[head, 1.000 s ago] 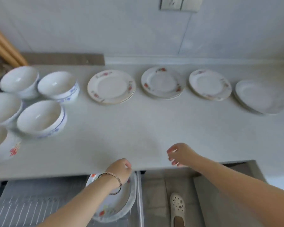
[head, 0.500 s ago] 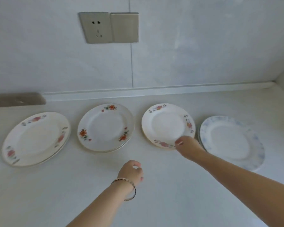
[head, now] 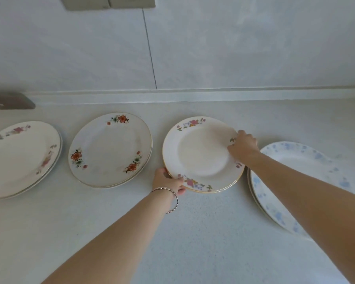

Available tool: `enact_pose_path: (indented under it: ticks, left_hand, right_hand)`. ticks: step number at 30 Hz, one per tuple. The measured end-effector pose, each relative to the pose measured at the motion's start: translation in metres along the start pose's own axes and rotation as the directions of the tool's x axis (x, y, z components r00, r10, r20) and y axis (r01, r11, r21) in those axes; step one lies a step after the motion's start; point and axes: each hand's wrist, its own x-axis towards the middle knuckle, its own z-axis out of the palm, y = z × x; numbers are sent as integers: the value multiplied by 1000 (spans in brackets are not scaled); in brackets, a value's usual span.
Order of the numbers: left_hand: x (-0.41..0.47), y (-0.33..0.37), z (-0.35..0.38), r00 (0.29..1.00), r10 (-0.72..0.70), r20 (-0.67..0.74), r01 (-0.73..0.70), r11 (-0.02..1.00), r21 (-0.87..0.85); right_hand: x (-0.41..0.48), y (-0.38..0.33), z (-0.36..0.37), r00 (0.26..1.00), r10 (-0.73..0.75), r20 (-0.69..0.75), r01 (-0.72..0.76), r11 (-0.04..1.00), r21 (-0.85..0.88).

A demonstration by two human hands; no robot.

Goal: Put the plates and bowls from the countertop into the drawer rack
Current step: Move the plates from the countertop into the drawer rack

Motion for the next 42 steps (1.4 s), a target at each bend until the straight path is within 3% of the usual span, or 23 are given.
enact_pose_path:
  ticks: [3,8,17,27,35,42]
  left_hand:
    - [-2,-2,-6,1000,2,-14,-2,1000,25]
    - [-27,-16,-43,999,-32,9,32,999,42]
    - [-114,-71,-196,1000,19,-18,-17,998,68]
    - [-226,-174,-428,996,78,-35,-75,994,85]
    - [-251,-243,-550,991,-98,-88,112,980,164]
    - [-231,-278,-613,955,-251,-155,282,932,228]
  right_hand:
    - [-5,4,-1,998,26,-56,-20,994,107]
    - [-55,4,2,994,-44,-104,72,957,281]
    - [-220,-37,37,974,-129,188,41,911,410]
    - [-436,-105,163,926,-192,324,27,892,451]
    - [-547,-142,259,893,-149,425,-68,889,454]
    - [-579,-166,330,836,-125,534,-108,917,385]
